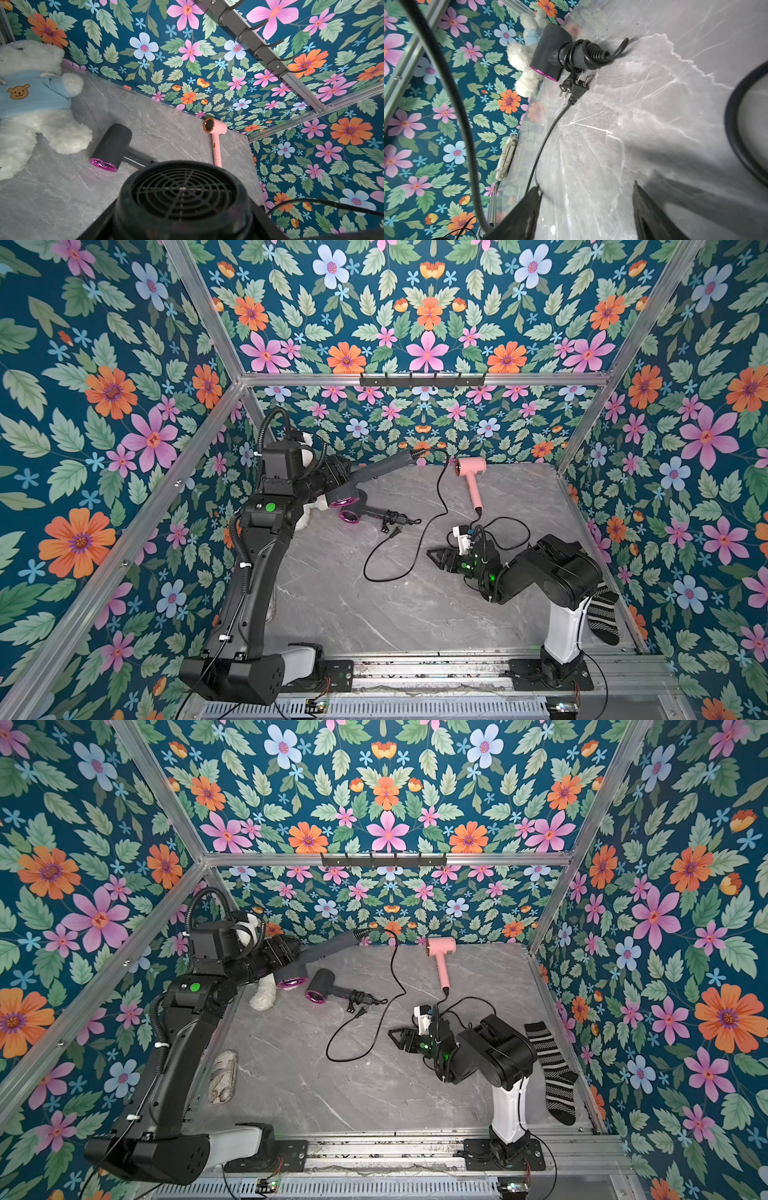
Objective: Wrap the cord around the hair dryer
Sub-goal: Wrap the power cord around the hair dryer.
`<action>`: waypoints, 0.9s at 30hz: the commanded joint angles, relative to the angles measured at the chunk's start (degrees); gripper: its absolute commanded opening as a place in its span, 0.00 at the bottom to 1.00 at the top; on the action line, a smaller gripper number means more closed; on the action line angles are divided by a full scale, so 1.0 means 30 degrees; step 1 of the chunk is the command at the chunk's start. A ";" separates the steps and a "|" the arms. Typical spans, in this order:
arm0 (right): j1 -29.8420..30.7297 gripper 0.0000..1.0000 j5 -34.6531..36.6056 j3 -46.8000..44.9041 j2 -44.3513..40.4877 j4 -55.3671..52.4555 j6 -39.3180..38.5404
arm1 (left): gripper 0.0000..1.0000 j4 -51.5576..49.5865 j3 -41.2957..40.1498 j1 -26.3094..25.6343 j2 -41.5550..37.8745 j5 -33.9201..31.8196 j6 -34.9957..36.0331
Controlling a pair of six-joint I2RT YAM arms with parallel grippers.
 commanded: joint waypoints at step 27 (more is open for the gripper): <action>0.3685 0.09 0.2015 0.3036 -0.1678 -0.5362 -0.0359 | 0.00 0.1258 -0.0620 0.0011 -0.0146 -0.0592 -0.0434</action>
